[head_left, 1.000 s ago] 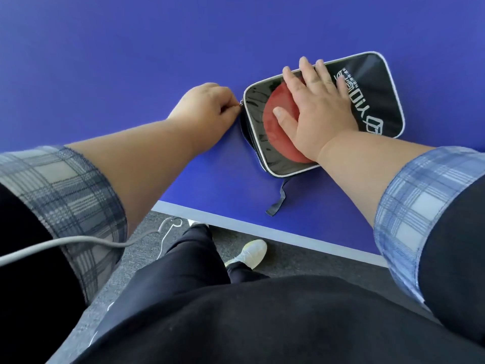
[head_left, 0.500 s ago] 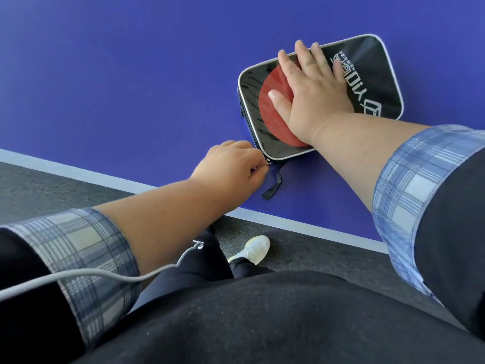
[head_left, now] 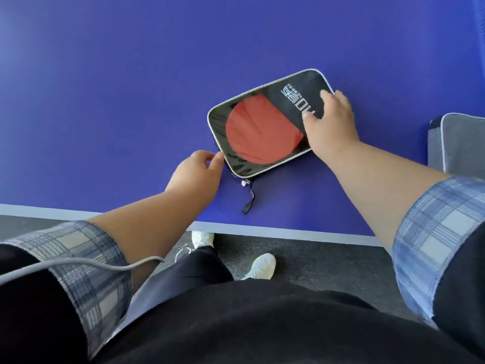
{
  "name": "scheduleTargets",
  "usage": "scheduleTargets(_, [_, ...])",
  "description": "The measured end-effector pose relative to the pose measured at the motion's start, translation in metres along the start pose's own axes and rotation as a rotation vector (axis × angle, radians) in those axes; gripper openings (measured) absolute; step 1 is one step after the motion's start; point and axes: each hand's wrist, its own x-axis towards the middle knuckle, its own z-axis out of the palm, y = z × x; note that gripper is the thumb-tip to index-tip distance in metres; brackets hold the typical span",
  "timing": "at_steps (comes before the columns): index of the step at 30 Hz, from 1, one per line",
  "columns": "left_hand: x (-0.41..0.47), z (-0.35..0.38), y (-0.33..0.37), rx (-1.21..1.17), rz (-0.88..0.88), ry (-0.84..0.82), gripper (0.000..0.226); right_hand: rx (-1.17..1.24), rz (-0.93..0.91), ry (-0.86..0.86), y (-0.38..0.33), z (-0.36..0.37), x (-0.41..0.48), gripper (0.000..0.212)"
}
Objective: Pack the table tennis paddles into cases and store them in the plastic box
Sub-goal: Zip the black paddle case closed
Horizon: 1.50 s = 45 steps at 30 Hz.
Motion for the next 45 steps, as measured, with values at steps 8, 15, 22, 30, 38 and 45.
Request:
scheduleTargets(8, [0.025, 0.018, 0.040, -0.562, -0.260, -0.144, 0.048, 0.287, 0.276, -0.123, 0.039, -0.016, 0.012, 0.050])
scheduleTargets(15, [0.042, -0.011, 0.049, -0.477, -0.091, -0.231, 0.038, 0.670, 0.459, 0.085, 0.030, -0.025, -0.046, 0.039])
scheduleTargets(22, [0.055, -0.047, 0.085, -0.293, 0.109, -0.433, 0.047, 0.704, 0.597, 0.152, 0.028, -0.046, -0.115, 0.100])
scheduleTargets(30, [0.052, -0.037, 0.148, -0.080, 0.322, -0.573, 0.047, 0.961, 0.712, 0.228, 0.053, -0.055, -0.159, 0.027])
scheduleTargets(38, [0.026, 0.033, 0.223, 0.090, 0.443, -0.610, 0.051, 1.290, 0.898, 0.356, 0.120, -0.088, -0.180, 0.028])
scheduleTargets(45, [-0.014, 0.106, 0.311, 0.148, 0.500, -0.578, 0.055, 1.347, 0.862, 0.384, 0.200, -0.132, -0.187, 0.039])
